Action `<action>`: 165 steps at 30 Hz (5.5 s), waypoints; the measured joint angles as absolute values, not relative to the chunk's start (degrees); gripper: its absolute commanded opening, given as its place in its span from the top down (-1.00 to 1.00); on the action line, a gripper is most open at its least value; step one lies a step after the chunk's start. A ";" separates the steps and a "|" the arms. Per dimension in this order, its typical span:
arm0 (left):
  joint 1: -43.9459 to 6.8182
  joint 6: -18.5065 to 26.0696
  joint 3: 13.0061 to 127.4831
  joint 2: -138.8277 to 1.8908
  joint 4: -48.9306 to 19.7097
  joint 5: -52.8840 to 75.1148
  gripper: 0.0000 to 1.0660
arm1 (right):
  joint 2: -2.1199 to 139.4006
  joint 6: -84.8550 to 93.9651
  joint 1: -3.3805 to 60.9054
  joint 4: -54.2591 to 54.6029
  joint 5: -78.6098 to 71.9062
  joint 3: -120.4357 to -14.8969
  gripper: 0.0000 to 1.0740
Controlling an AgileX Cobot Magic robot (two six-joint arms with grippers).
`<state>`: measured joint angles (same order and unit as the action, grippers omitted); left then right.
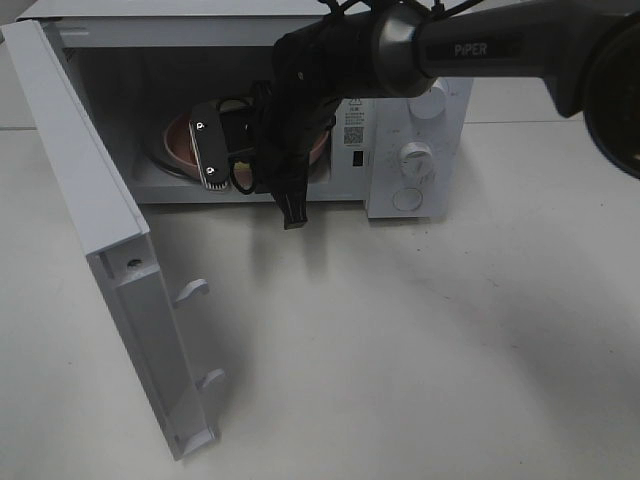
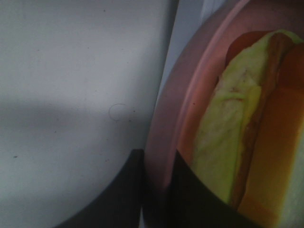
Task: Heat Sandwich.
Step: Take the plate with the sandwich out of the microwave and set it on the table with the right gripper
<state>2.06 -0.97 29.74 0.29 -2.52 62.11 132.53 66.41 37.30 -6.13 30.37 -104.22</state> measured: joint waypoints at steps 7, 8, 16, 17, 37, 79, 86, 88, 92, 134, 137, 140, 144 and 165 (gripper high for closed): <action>2.06 -0.97 29.74 0.29 -2.52 62.11 -0.83 | 129.60 68.58 37.64 -5.50 30.83 -100.90 1.00; 2.06 -0.97 29.74 0.29 -2.52 62.11 -0.83 | 128.92 68.64 37.70 -5.16 31.51 -100.44 1.00; 2.06 -0.97 29.74 0.29 -2.52 62.11 -0.83 | 125.82 70.02 37.87 -4.58 31.40 -96.49 1.00; 2.06 -0.97 29.74 0.29 -2.52 62.11 -0.83 | 124.79 70.99 37.99 -4.58 30.77 -94.82 1.00; 2.06 -0.97 29.74 0.29 -2.52 62.11 -0.83 | 115.11 73.51 39.65 -4.41 27.50 -82.33 1.00; 2.06 -0.97 29.74 0.29 -2.52 62.11 -0.83 | 84.11 79.70 39.02 -4.70 15.30 -45.78 1.00; 2.06 -0.97 29.74 0.29 -2.52 62.11 -0.83 | 78.72 79.70 39.02 -4.70 15.99 -41.71 1.00; 2.06 -0.97 29.74 0.29 -2.52 62.11 -0.83 | 77.29 79.70 39.02 -4.70 16.73 -40.74 1.00; 2.06 -0.97 29.74 0.29 -2.52 62.11 -0.83 | 74.31 79.70 39.02 -5.04 18.05 -39.13 1.00; 2.06 -0.97 29.74 0.29 -2.52 62.11 -0.83 | 47.78 41.94 39.02 -24.58 42.57 -26.93 0.96; 2.06 -0.97 29.74 0.29 -2.52 62.11 -0.83 | 47.78 38.33 39.02 -26.13 44.40 -26.93 0.96; 2.06 -0.97 29.74 0.29 -2.52 62.11 -0.83 | 47.78 36.10 39.02 -27.16 45.66 -26.93 0.96; 2.06 -0.97 29.74 0.29 -2.52 62.11 -0.83 | 47.78 31.00 39.02 -28.88 48.01 -26.93 0.96; 2.06 -0.97 29.74 0.29 -2.52 62.11 -0.83 | 59.42 -4.07 39.02 -34.78 55.46 -29.68 0.96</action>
